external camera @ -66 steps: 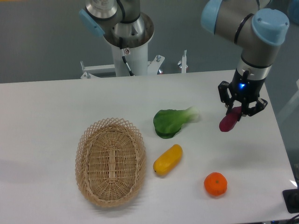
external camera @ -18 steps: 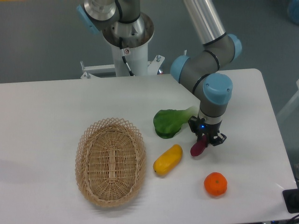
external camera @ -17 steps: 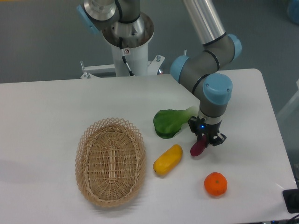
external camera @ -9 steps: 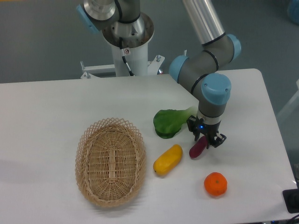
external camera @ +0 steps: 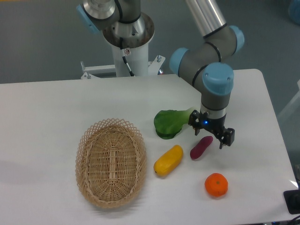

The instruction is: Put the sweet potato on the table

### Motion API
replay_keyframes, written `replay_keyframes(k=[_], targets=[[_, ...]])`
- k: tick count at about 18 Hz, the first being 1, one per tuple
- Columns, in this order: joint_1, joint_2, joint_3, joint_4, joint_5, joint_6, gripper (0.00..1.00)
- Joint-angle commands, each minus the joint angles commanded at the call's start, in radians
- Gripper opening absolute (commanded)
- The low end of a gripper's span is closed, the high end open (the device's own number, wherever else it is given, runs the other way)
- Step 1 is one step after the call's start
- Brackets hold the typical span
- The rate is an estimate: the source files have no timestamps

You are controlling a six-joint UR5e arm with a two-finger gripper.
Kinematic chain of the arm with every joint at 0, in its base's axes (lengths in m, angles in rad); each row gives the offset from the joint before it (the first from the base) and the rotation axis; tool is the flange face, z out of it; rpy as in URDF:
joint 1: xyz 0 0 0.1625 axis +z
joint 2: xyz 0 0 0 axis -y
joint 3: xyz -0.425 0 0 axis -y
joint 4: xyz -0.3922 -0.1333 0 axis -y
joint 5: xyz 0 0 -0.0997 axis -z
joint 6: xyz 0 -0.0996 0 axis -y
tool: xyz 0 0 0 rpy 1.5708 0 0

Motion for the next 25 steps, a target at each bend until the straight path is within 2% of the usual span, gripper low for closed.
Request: replay_keyframes(k=[5,7,12,16,17,21,25], targets=[[0.037,0.031,0.081,-0.014,-0.003,0.024,1.00],[0.075,0.041,0.095,-0.043,-0.002,0.084,1.00],[0.173,0.084,0.092,-0.133,-0.003,0.355,1.00],[0.288,0.117,0.098,-0.231,-0.014,0.590,1.00],[0.308,0.120,0.098,-0.241,-0.023,0.624,1.00],[0.368,0.123,0.098,-0.247,-0.127,0.638,1.00],[0.385,0.130,0.098,-0.250,-0.152,0.644,1.00]])
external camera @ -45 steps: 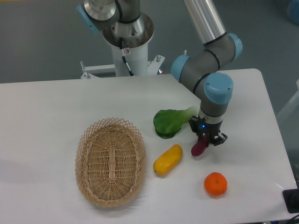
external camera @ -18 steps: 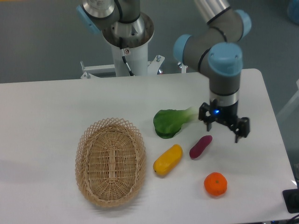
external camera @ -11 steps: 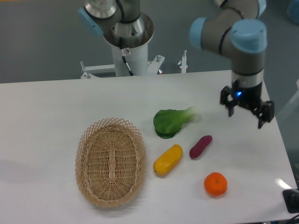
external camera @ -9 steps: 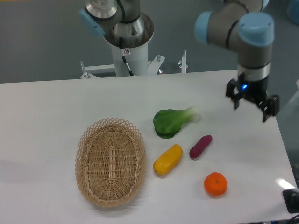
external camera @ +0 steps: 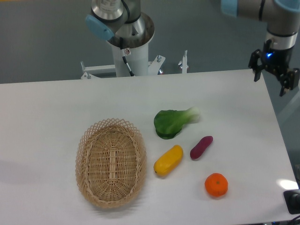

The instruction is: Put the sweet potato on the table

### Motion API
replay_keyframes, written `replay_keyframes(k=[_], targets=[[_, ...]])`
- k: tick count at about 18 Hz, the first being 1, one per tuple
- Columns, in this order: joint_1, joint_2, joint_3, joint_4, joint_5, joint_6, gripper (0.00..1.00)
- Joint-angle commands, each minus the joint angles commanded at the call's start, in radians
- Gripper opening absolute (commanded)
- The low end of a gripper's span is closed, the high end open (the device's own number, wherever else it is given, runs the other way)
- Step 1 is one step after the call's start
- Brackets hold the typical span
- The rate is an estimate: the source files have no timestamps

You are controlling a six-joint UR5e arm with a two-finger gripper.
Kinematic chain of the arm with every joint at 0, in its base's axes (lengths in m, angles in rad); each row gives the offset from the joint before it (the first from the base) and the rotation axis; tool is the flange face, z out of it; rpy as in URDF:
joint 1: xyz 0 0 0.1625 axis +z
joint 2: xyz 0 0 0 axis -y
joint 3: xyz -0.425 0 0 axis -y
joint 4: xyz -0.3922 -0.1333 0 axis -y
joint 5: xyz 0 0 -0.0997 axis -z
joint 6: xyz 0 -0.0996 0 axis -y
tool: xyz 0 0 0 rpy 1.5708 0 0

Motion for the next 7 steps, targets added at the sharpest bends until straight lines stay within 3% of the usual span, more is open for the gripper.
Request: replay_keyframes(k=[7], targets=[[-0.002,0.005,0.002,-0.023,0.005,-0.002,1.00]])
